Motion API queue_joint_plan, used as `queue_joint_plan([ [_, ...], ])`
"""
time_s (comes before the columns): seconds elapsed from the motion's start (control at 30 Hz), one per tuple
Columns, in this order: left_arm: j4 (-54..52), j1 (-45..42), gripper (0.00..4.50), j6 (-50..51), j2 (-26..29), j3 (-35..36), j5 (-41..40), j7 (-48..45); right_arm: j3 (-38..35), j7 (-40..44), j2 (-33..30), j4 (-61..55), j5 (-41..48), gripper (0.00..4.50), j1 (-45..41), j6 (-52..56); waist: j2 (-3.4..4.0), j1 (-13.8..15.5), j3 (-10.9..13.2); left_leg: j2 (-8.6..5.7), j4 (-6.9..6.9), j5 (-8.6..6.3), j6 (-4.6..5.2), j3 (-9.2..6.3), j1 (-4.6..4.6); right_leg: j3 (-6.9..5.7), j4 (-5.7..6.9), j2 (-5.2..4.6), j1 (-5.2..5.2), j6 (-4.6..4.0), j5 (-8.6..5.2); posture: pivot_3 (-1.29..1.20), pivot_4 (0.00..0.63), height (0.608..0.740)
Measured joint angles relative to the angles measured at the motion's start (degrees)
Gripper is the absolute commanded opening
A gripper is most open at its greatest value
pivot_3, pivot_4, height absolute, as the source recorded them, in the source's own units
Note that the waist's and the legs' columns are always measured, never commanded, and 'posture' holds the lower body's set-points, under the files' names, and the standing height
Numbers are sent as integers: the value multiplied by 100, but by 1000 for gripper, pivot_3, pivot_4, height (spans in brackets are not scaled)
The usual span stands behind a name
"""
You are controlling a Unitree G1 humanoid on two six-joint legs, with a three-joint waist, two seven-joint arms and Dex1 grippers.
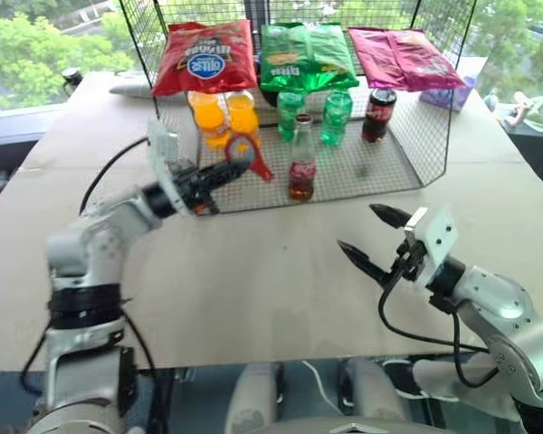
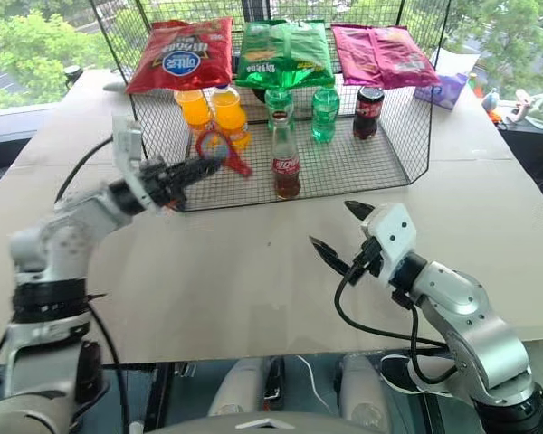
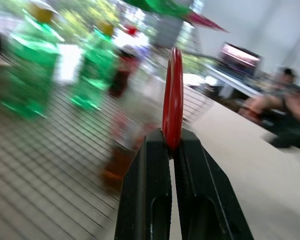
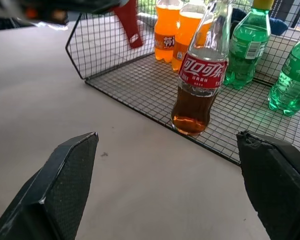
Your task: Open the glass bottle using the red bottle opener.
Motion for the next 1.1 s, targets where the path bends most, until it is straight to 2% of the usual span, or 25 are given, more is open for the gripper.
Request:
queue_joint_plan([
  [0.2, -194, 85, 40, 524, 126, -66, -419, -284, -28, 322, -446, -89, 1361, 4500, -656, 1213, -2, 16, 0, 0, 10, 0, 1, -1, 4, -1, 4, -9, 5, -16, -8, 0, 150, 740],
  [0.27, -201, 78, 40, 559, 94, -124, -439, -289, -30, 362, -411, 23, 1843, 4500, -865, 1523, -2, 10, 0, -1, 9, 0, 1, -1, 4, -1, 5, -7, 5, -18, -8, 0, 150, 740],
  [0.47, -380, 28, 40, 603, 5, -190, -566, -315, -89, -10, 68, 762, 2953, 4500, -1438, 2181, -3, 0, 1, -9, 4, 0, 2, 0, -2, 2, 5, -5, 0, -18, -7, 0, 150, 740],
  [0.63, -690, 160, 40, 669, -227, -345, -705, -222, 8, -272, 687, 1383, 3197, 4500, -1763, 2314, -3, 1, 0, -10, 4, 0, 2, 0, 0, 2, 8, -4, 1, -17, -7, 0, 150, 740],
  [0.67, -733, 201, 0, 692, -281, -350, -768, -167, 6, -359, 803, 1504, 3273, 3956, -1798, 2348, -3, -1, 1, -9, 4, 0, 2, 0, -2, 3, 10, -5, 0, -17, -6, 0, 150, 740],
  [0.77, -888, 208, 0, 777, -304, -343, -957, -19, -24, -549, 922, 1618, 3505, 2707, -1910, 2442, -3, -2, 1, -9, 4, 0, 2, -1, -2, 3, 10, -5, -1, -6, 0, 0, 150, 740],
  [1.1, -1031, 327, 0, 834, -305, -329, -1331, 314, -99, -818, 921, 1618, 4010, 2707, -1951, 2560, -3, -9, 1, -10, 4, 0, 2, 0, 0, 3, 11, -5, -1, -17, -6, 0, 150, 740],
])
